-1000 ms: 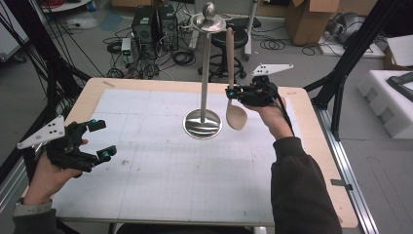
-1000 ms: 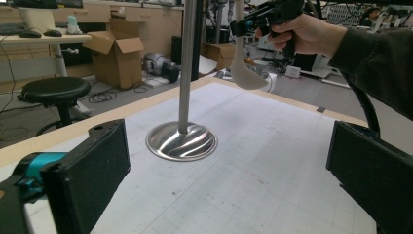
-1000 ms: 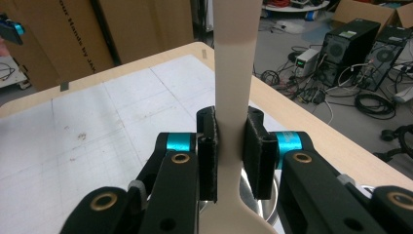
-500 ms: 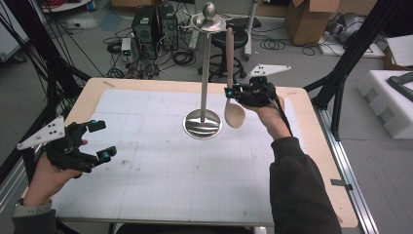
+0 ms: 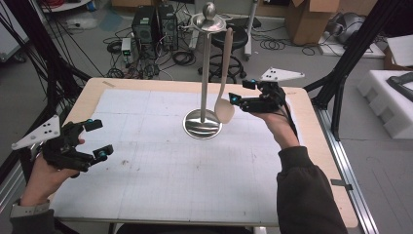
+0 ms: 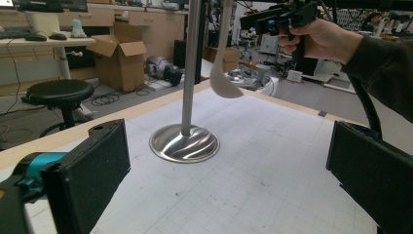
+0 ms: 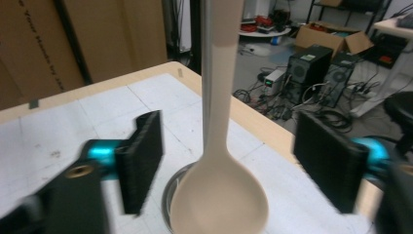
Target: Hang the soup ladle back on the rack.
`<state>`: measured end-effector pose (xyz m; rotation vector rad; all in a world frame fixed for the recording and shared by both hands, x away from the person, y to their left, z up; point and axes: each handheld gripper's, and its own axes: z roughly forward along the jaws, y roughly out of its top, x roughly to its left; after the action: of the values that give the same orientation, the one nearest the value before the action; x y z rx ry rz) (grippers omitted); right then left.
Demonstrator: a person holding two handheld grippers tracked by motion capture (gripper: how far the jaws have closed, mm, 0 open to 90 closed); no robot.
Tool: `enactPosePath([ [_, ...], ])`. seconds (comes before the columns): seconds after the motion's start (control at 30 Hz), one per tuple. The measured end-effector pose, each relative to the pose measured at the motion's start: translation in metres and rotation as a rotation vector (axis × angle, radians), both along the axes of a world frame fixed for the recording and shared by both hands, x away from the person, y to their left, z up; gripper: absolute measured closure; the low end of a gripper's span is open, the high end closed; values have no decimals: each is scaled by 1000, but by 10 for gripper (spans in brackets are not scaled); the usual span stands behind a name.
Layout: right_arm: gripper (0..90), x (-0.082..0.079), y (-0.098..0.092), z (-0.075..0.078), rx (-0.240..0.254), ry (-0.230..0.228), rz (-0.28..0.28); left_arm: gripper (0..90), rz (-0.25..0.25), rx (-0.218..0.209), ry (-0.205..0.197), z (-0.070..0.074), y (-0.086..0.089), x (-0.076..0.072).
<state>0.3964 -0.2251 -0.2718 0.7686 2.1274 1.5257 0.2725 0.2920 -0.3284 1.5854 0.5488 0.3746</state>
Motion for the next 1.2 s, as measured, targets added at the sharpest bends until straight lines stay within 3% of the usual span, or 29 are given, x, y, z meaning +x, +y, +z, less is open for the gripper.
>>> enactPosePath([
  [0.13, 2, -8, 4, -4, -29, -3, 21, 25, 1, 0, -2, 0, 0, 0],
  [0.27, 2, -18, 7, -8, -50, -5, 72, 25, 2, 1, -4, 0, -1, 1],
  [0.4, 2, -28, 6, -12, -35, -9, 98, 25, 0, -2, -5, -1, -2, 1],
  [0.57, 2, -42, -2, -17, 1, -26, 94, 25, -9, -7, -26, -2, -8, 2],
  [0.83, 2, -60, -21, -27, 42, -34, 82, 25, -24, -6, -13, -5, -14, 7],
  [1.2, 3, -80, -47, -46, 63, 15, 116, 25, -37, 1, -9, -9, -20, 10],
])
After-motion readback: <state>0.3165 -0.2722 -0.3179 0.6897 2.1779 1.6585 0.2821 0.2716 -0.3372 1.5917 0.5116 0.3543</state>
